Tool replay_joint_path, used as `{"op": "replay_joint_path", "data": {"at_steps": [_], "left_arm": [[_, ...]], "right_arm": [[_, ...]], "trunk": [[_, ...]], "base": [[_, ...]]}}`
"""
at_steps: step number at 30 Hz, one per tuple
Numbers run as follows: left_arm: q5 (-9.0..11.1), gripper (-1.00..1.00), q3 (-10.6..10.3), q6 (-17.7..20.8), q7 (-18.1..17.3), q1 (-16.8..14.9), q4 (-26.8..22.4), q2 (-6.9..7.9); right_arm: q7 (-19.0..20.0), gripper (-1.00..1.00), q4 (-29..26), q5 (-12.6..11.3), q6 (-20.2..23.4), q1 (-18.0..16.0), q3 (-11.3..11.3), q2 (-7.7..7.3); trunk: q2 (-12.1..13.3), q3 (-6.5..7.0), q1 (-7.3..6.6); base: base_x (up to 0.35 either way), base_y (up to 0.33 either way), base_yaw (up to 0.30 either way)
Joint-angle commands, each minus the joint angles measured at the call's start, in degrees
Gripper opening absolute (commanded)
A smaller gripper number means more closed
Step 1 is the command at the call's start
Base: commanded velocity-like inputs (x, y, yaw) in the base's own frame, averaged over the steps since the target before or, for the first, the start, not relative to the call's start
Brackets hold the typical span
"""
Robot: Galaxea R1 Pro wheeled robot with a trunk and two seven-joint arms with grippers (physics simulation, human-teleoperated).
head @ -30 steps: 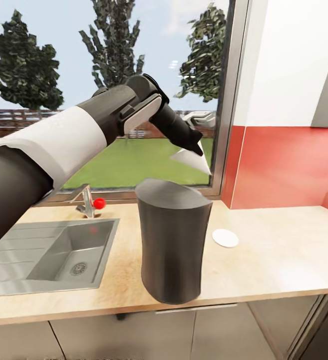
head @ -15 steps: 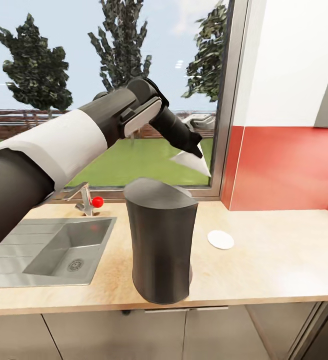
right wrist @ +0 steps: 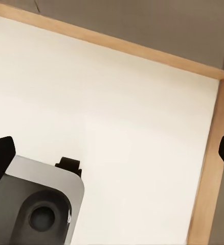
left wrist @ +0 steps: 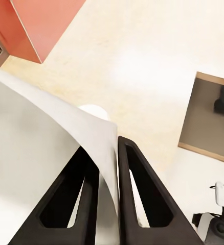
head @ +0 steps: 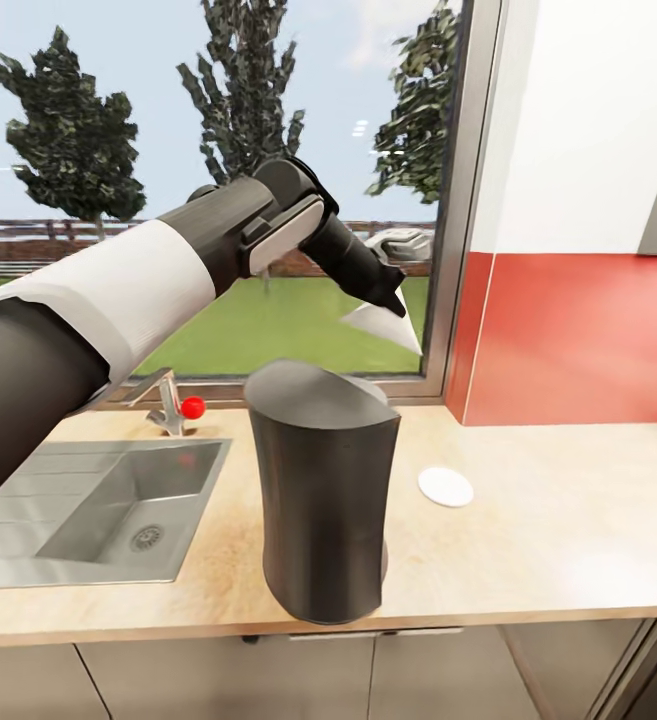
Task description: Set up a coffee station on the kitchen countertop: keep the coffee maker on the countertop, move the bottle of coffee from the kitchen shelf to the counter next to the coffee maker, place a paper coffee filter on top of the coffee maker, put the saucer next to the coffee maker with the coffee cup on the saucer, and place the electric kettle next to the coffee maker.
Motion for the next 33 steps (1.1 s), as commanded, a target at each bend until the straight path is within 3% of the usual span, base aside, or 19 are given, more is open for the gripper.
{"op": "replay_joint_path", "data": {"at_steps": [1, 22, 33], "left_arm": [[0.08, -1.00, -0.23, 0.09, -0.28, -0.14, 0.06, -0.01], [0.08, -1.00, -0.29, 0.14, -0.21, -0.11, -0.02, -0.01], [-0.06, -1.00, -0.84, 0.41, 2.85, -0.15, 0.24, -0.01]], "right_arm": [[0.00, 1.00, 0.04, 0.01, -0.18, -0.05, 0.24, -0.01], [0.00, 1.00, 0.59, 0.17, -0.18, 0.32, 0.07, -0.53], [0.00, 1.00, 0.91, 0.19, -0.18, 0.48, 0.06, -0.62]], "trunk": [[-0.07, -0.09, 0.03], [-0.07, -0.09, 0.03], [-0.07, -0.09, 0.03]], "base": [[0.248, 0.000, 0.000], [0.040, 0.000, 0.000], [0.000, 0.000, 0.000]]}}
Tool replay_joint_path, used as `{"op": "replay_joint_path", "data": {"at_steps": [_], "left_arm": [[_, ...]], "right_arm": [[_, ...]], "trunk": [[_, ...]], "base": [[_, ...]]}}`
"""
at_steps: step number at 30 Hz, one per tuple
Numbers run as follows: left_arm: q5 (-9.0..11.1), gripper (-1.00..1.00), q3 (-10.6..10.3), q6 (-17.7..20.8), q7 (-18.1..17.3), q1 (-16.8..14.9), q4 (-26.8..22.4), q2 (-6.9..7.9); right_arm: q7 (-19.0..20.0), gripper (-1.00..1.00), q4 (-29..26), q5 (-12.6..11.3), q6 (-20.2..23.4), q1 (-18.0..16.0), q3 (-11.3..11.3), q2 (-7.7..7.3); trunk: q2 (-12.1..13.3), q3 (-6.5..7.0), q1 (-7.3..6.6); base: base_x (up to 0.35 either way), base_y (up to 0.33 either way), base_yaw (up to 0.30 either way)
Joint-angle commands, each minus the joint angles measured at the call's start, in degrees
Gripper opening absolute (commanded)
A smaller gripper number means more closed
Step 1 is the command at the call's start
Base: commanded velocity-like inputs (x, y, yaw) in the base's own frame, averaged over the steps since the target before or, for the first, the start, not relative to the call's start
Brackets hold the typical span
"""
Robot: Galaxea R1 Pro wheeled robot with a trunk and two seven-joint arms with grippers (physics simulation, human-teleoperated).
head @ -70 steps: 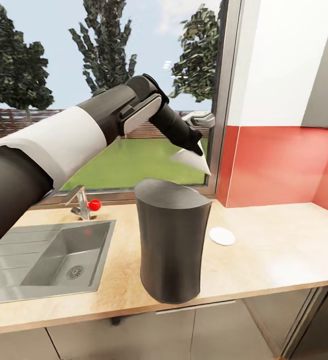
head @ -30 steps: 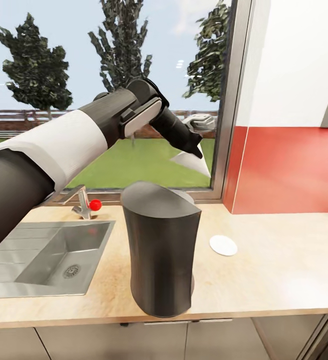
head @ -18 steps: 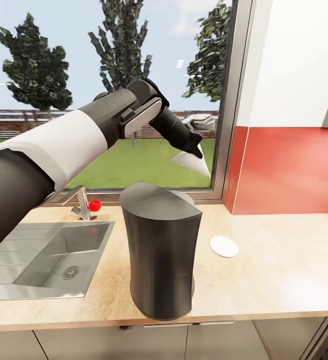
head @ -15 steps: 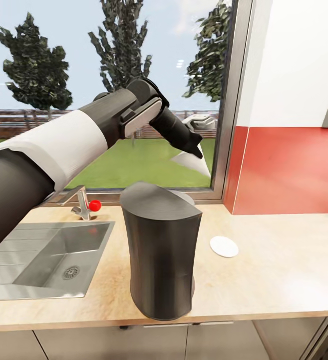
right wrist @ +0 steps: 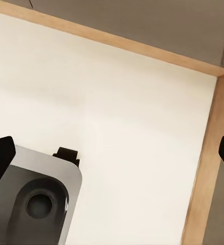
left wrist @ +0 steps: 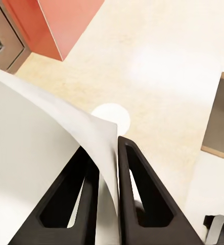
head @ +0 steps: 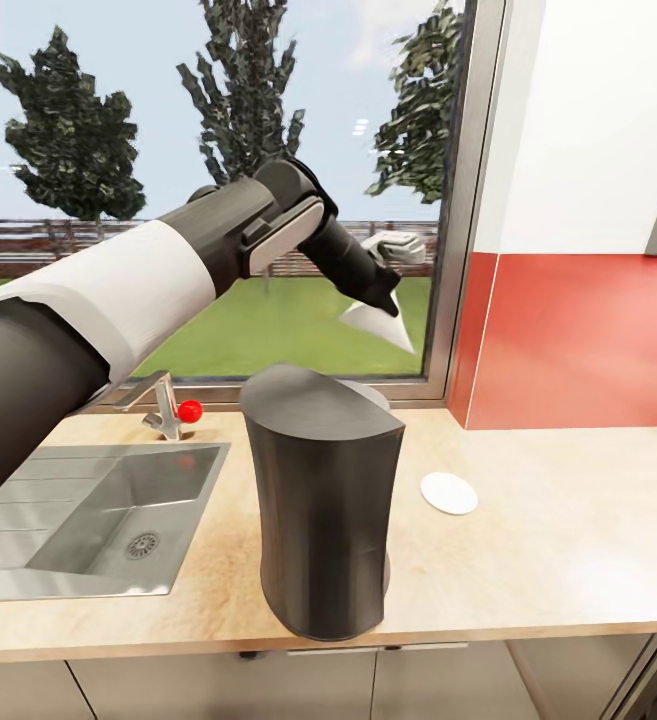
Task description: Set up a coffee station on the kitchen countertop: keep the coffee maker on the countertop, move the bottle of coffee from the kitchen shelf to the counter next to the coffee maker, place a paper coffee filter on top of the coffee maker, put the saucer next to the coffee maker with the coffee cup on the saucer, and place the electric kettle next to the coffee maker.
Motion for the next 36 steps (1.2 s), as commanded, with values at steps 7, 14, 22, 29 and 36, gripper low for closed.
{"op": "replay_joint_path", "data": {"at_steps": [7, 14, 22, 29, 36], "left_arm": [[-0.07, -1.00, -2.19, 0.15, 0.00, -0.14, -0.30, -0.01], [-0.09, -1.00, -7.71, 0.76, -0.17, -0.15, -4.87, -0.01], [-0.09, -1.00, -14.92, 1.05, -0.71, -0.18, -8.81, -0.01], [-0.09, -1.00, -16.85, 1.25, -0.87, -0.22, -9.27, -0.01], [-0.09, -1.00, -17.04, 1.27, -2.15, -0.28, -9.15, -0.01]], "right_arm": [[0.00, 1.00, 0.14, 0.01, -0.28, -0.07, 0.22, -0.02], [0.00, 1.00, 0.14, 0.01, -0.28, -0.07, 0.22, -0.02], [0.00, 1.00, 0.14, 0.01, -0.28, -0.09, 0.22, -0.02], [0.00, 1.00, 0.14, 0.01, -0.28, -0.07, 0.22, -0.02], [-0.01, 1.00, 0.14, 0.01, -0.28, -0.07, 0.22, -0.02]], "trunk": [[-0.07, -0.09, 0.01], [-0.07, -0.09, 0.01], [-0.07, -0.09, 0.01], [-0.07, -0.09, 0.01], [-0.07, -0.09, 0.01]], "base": [[0.000, 0.000, 0.000], [0.000, 0.000, 0.000], [0.000, 0.000, 0.000], [0.000, 0.000, 0.000], [0.000, 0.000, 0.000]]}}
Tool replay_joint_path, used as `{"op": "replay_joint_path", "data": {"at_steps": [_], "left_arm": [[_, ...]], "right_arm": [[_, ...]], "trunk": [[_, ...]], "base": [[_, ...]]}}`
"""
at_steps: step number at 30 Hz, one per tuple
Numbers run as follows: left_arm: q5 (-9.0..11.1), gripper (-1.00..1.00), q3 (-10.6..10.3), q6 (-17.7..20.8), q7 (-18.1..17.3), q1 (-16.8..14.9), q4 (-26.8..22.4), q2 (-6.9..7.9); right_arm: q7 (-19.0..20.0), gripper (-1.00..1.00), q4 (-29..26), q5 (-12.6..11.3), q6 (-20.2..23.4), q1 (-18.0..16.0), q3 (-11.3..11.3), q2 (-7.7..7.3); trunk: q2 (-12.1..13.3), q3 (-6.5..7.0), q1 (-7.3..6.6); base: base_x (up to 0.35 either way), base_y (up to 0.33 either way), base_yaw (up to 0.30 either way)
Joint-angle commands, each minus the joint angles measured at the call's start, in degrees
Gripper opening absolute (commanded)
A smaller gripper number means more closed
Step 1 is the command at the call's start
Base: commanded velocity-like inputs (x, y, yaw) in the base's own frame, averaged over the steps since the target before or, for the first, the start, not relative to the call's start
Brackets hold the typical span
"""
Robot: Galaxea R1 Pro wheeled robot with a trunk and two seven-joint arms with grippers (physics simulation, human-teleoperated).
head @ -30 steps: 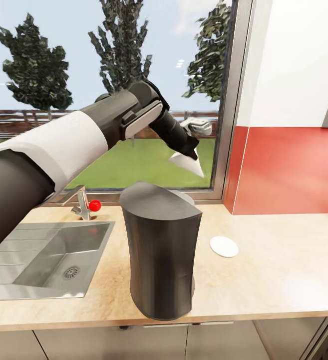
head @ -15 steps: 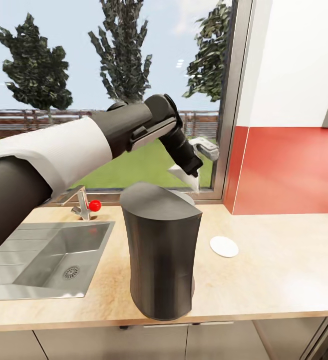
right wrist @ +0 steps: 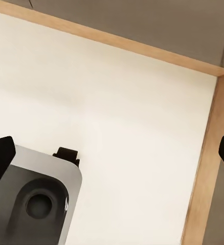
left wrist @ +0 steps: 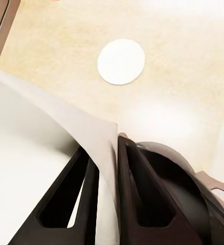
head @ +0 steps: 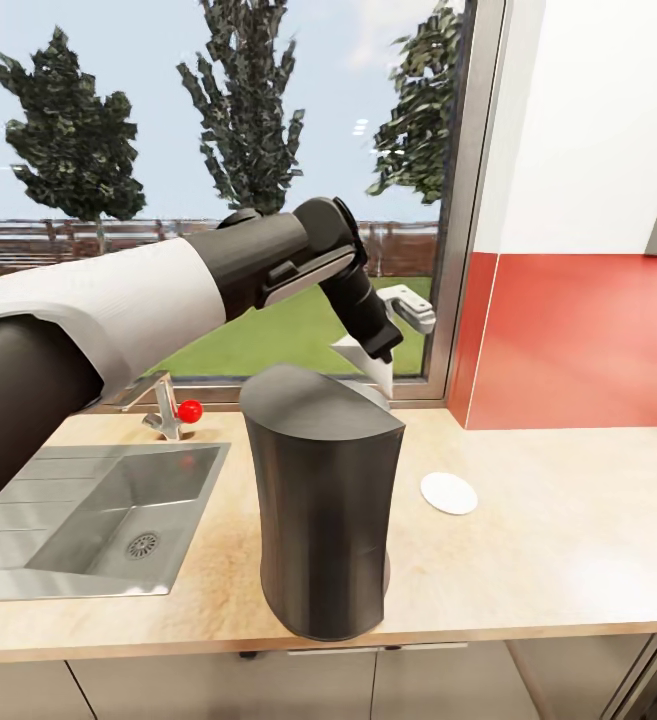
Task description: Set up a coffee station on the kitchen countertop: keep the coffee maker on the countertop, move the bottle of coffee from the kitchen shelf to the counter next to the coffee maker, place a paper coffee filter on top of the coffee maker, put the saucer next to the coffee maker with the coffee cup on the saucer, and place the electric kettle next to the coffee maker.
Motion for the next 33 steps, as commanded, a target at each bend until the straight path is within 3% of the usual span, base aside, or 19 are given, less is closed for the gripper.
{"op": "replay_joint_path", "data": {"at_steps": [1, 10, 16, 20, 30, 33], "left_arm": [[0.01, -1.00, -0.18, 0.08, -0.37, -0.11, 0.07, -0.02], [0.01, -1.00, -0.26, 0.07, -2.22, -0.98, -0.04, -0.02], [0.00, -1.00, -3.52, 0.11, -3.90, -3.08, -0.09, -0.02], [0.00, -1.00, -6.65, 0.06, -8.07, -5.62, 0.42, -0.02], [0.01, -1.00, -8.19, 0.05, -9.29, -7.16, 0.51, -0.02], [0.01, -1.00, -10.27, 0.06, -9.55, -7.24, 0.25, -0.02]], "right_arm": [[0.00, 1.00, 0.13, 0.01, -0.30, -0.07, 0.22, -0.01], [-0.03, 1.00, 0.13, 0.01, -0.28, -0.10, 0.22, -0.01], [-0.01, 1.00, 0.13, 0.01, -0.28, -0.08, 0.22, -0.01], [-0.05, 1.00, 0.13, 0.01, -0.28, -0.08, 0.22, -0.01], [0.00, 1.00, 0.13, 0.01, -0.29, -0.09, 0.22, -0.01], [0.00, 1.00, 0.13, 0.01, -0.28, -0.10, 0.22, -0.01]], "trunk": [[-0.07, -0.09, 0.01], [-0.07, -0.09, 0.01], [-0.07, -0.09, 0.01], [-0.07, -0.09, 0.01], [-0.07, -0.09, 0.01], [-0.07, -0.09, 0.01]], "base": [[0.000, 0.000, 0.000], [0.000, 0.000, 0.000], [0.000, 0.000, 0.000], [0.000, 0.000, 0.000], [0.000, 0.000, 0.000], [0.000, 0.000, 0.000]]}}
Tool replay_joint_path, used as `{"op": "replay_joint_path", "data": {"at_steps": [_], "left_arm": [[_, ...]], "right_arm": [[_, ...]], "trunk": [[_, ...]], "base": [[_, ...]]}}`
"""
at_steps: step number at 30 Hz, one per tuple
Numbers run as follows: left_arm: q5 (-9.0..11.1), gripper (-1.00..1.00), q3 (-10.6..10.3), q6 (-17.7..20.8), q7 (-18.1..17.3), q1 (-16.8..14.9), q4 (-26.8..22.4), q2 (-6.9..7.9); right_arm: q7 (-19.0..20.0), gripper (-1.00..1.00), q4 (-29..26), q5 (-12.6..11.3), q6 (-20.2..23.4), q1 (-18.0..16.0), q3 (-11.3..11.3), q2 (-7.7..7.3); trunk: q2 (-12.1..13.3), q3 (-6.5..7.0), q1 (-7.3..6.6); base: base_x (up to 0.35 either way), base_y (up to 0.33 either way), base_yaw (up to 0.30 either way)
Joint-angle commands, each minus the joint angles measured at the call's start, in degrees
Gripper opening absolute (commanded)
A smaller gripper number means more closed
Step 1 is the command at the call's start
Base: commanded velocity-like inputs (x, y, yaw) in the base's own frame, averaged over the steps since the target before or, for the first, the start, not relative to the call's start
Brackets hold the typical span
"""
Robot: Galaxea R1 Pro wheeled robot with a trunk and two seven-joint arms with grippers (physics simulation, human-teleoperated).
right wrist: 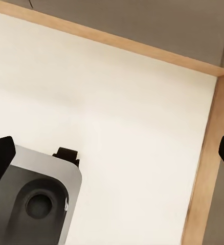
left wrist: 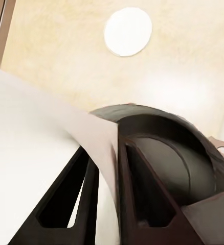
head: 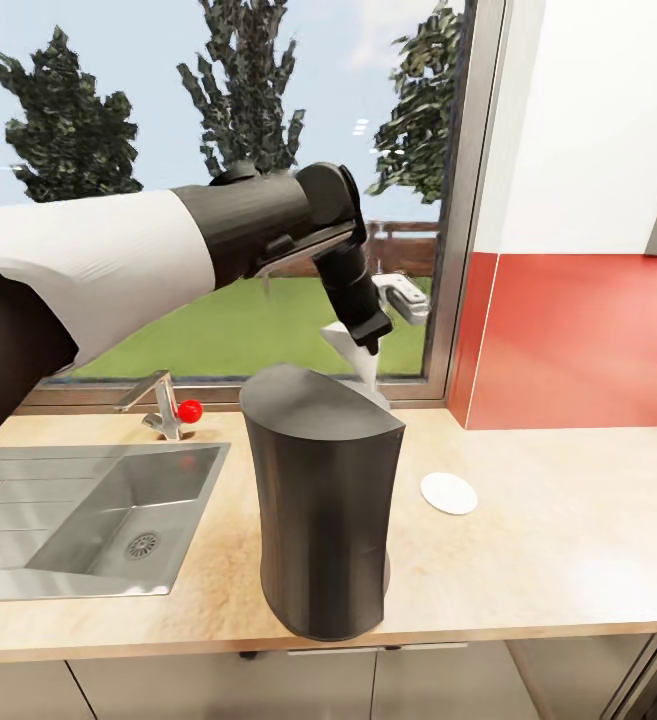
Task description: Set up a coffee station on the kitchen countertop: keep the coffee maker on the countertop, move the bottle of coffee from the kitchen shelf to the counter next to the coffee maker, place a paper coffee filter on top of the coffee maker, put the saucer next to the coffee maker with the coffee cup on the saucer, and place the electric kettle next to the coffee maker.
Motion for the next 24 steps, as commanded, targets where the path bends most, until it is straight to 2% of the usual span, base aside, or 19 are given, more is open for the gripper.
{"op": "replay_joint_path", "data": {"at_steps": [1, 4, 12, 24], "left_arm": [[0.11, -1.00, -0.66, 0.09, -0.46, -0.12, 0.02, -0.03], [0.11, -1.00, -1.90, 0.08, -1.63, -0.13, -0.04, -0.03], [0.11, -1.00, -3.46, 0.08, -2.29, -0.14, 0.14, -0.03], [0.11, -1.00, -3.83, 0.08, -2.31, -0.14, 0.58, -0.03]], "right_arm": [[-0.02, 1.00, 0.13, 0.01, -0.28, -0.08, 0.22, -0.01], [-0.03, 1.00, 0.13, 0.01, -0.28, -0.07, 0.22, -0.01], [-0.04, 1.00, 0.13, 0.02, -0.28, -0.06, 0.22, -0.01], [-0.03, 1.00, 0.13, 0.02, -0.30, -0.05, 0.22, -0.01]], "trunk": [[-0.07, -0.09, 0.01], [-0.07, -0.09, 0.01], [-0.07, -0.09, 0.01], [-0.07, -0.09, 0.01]], "base": [[0.000, 0.000, 0.000], [0.000, 0.000, 0.000], [0.000, 0.000, 0.000], [0.000, 0.000, 0.000]]}}
